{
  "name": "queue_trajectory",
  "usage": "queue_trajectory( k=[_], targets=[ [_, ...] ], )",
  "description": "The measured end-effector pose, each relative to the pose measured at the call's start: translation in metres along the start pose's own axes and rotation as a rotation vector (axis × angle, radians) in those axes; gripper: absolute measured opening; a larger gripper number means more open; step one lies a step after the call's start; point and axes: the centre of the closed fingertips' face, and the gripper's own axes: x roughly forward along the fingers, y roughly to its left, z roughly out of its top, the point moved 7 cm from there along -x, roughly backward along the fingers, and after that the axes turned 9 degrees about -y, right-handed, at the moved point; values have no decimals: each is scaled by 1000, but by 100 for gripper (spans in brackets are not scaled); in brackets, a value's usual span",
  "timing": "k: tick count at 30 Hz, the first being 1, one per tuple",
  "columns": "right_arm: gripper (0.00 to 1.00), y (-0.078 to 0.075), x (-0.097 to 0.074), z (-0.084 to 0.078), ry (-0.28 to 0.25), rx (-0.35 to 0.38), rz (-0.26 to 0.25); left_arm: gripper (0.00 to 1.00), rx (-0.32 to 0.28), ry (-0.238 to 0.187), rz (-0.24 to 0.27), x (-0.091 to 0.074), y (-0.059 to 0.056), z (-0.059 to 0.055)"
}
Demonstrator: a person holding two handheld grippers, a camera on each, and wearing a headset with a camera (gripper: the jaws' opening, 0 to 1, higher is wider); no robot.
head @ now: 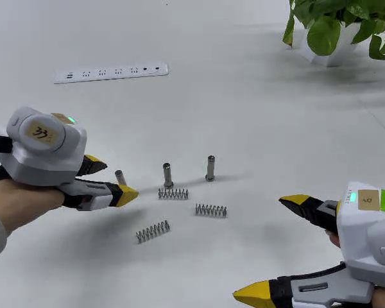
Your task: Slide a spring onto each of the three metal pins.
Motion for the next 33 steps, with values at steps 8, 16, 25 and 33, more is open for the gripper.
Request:
queue_trajectory(
  k=[8,16,25,33],
  targets=[
    [99,0,1,-1,6,-3,7,79,-31,-44,-71,-7,-6,-3],
    [99,1,1,-1,10,-6,8,93,-57,-90,-102,-15,-14,-1],
    [99,0,2,0,13,-11,12,100,-70,-130,-127,-32,-21,-5],
    [99,1,4,0,17,-17,18,100,-108,-127,-141,-38,-28,-18]
  ],
)
